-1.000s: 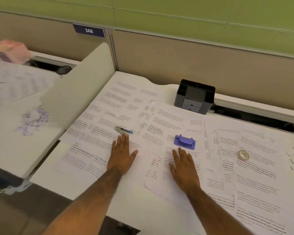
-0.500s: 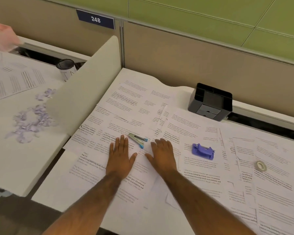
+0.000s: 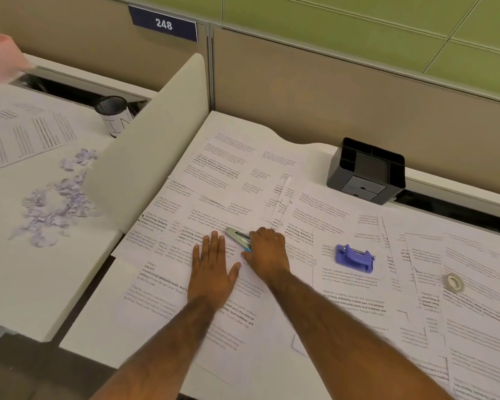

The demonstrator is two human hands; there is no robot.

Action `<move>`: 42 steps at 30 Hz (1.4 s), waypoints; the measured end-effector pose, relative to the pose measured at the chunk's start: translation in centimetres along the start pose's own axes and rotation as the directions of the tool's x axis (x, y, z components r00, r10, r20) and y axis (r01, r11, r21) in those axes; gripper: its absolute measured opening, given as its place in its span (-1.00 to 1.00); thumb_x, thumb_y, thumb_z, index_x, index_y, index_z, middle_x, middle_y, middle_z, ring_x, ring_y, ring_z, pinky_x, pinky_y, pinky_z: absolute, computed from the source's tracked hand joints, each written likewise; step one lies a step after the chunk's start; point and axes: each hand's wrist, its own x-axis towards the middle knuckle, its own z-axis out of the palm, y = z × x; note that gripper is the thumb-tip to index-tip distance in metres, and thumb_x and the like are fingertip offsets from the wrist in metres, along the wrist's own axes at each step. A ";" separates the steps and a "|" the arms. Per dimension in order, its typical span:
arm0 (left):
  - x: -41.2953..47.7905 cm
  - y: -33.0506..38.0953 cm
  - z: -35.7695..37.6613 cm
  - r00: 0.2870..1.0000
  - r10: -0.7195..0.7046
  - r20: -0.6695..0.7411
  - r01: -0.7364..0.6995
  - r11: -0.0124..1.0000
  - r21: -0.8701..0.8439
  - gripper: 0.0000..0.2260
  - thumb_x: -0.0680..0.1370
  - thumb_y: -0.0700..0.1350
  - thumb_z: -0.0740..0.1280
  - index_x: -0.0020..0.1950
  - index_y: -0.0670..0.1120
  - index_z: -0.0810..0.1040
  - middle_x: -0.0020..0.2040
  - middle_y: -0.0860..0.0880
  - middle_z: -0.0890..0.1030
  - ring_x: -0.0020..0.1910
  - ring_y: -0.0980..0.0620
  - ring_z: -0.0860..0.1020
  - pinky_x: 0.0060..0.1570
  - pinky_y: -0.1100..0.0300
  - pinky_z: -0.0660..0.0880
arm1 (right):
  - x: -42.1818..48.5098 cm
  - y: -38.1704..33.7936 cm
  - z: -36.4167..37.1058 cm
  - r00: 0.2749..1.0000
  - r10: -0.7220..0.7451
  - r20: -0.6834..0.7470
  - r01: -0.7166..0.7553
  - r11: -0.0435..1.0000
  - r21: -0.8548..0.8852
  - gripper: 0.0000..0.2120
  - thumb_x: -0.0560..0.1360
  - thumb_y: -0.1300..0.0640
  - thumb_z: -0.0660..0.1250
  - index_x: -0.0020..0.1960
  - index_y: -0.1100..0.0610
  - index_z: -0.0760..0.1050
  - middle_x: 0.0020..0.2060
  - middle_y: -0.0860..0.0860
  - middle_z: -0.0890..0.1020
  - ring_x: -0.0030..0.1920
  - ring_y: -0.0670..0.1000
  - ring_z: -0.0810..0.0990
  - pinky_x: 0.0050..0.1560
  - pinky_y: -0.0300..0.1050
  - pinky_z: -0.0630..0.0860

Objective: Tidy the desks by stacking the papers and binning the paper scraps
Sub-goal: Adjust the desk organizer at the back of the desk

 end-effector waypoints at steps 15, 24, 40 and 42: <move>2.6 1.8 -1.8 0.989 0.151 -0.013 -0.150 0.988 0.038 -0.25 0.59 0.28 -0.39 0.66 -0.13 -0.10 0.66 -0.15 -0.21 0.65 -0.16 -0.17 0.61 -0.15 -0.11 | -0.7 3.9 -2.5 0.988 0.118 -0.104 -0.088 0.961 0.261 -0.61 0.57 0.04 0.37 0.37 0.08 0.48 0.28 0.03 0.51 0.19 0.01 0.53 0.16 -0.15 0.54; 8.0 12.2 -3.9 0.954 0.296 0.036 -0.292 0.951 -0.098 -0.11 0.39 0.33 -0.68 0.62 -0.08 -0.33 0.63 -0.09 -0.37 0.62 -0.11 -0.32 0.60 -0.12 -0.21 | -2.0 12.8 -7.8 0.936 0.303 -0.178 -0.249 0.930 0.272 -0.58 0.57 0.06 0.39 0.40 0.09 0.46 0.30 0.01 0.49 0.24 0.02 0.52 0.24 -0.13 0.50; 11.5 17.8 -0.1 0.935 0.336 0.115 -0.322 0.939 -0.120 -0.14 0.44 0.41 -0.48 0.63 -0.05 -0.34 0.62 -0.06 -0.38 0.62 -0.09 -0.32 0.58 -0.08 -0.31 | 3.3 24.4 -19.0 0.892 0.241 -0.383 -0.224 0.970 0.090 -0.63 0.56 0.26 0.36 0.36 0.20 0.51 0.25 0.09 0.49 0.21 0.12 0.51 0.20 -0.01 0.53; 11.5 17.7 0.1 0.935 0.339 0.103 -0.329 0.939 -0.102 -0.19 0.51 0.40 -0.37 0.63 -0.04 -0.34 0.62 -0.06 -0.38 0.62 -0.08 -0.34 0.56 -0.06 -0.31 | 4.9 24.9 -19.9 0.883 0.233 -0.407 -0.216 0.972 0.089 -0.63 0.55 0.28 0.36 0.36 0.21 0.52 0.25 0.09 0.49 0.20 0.11 0.52 0.21 -0.02 0.53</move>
